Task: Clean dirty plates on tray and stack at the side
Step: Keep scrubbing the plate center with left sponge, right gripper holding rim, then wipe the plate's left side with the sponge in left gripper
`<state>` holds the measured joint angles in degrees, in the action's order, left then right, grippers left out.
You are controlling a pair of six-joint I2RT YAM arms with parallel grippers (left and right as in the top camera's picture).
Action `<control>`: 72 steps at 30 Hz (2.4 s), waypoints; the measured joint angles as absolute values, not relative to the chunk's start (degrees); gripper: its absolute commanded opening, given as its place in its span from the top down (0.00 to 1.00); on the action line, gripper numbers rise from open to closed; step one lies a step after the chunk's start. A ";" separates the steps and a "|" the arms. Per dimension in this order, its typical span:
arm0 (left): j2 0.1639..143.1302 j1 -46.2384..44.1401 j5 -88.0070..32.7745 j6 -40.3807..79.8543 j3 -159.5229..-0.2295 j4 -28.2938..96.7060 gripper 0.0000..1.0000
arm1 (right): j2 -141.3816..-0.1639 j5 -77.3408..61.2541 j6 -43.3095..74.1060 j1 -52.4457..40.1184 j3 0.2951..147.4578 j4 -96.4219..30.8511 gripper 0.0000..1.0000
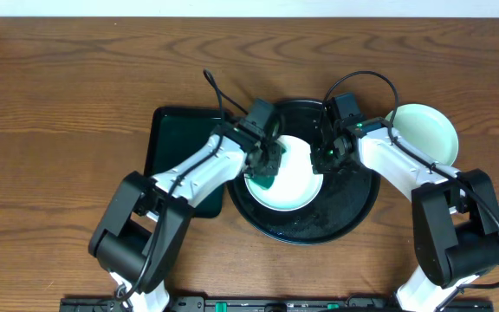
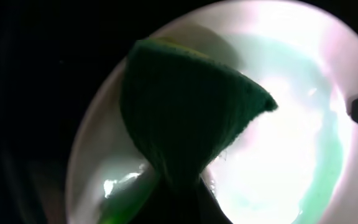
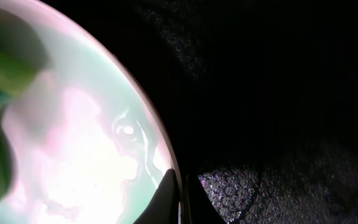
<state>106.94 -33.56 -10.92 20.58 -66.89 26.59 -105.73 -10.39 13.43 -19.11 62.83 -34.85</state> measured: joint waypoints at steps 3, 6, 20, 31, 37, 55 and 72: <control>106.37 -35.31 -7.97 24.38 -65.87 26.09 0.93 | -105.73 -10.41 13.41 -19.11 62.83 -34.87 0.99; 105.97 -36.95 -5.63 29.26 -65.32 26.06 0.92 | -105.73 -10.39 13.41 -19.11 62.81 -34.89 0.99; 104.27 -40.75 -4.78 44.82 -65.30 26.65 0.92 | -105.73 -10.33 13.41 -19.11 62.81 -34.92 0.99; 90.43 -40.38 0.89 44.66 -65.32 31.38 0.93 | -105.73 -10.35 13.41 -19.11 62.81 -34.92 0.99; 90.32 -39.33 3.49 43.35 -65.21 35.18 0.93 | -105.73 -10.35 13.41 -19.11 62.81 -34.92 0.99; 90.32 -39.31 4.49 41.74 -65.10 35.70 0.92 | -105.73 -9.98 14.04 -19.11 62.81 -34.89 0.77; 91.31 -39.31 4.49 41.74 -65.04 35.70 0.92 | -105.73 -9.69 14.28 -19.14 62.81 -34.50 0.70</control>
<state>91.31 -39.31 4.49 41.74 -65.04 35.70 -105.73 -9.69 14.28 -19.14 62.81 -34.50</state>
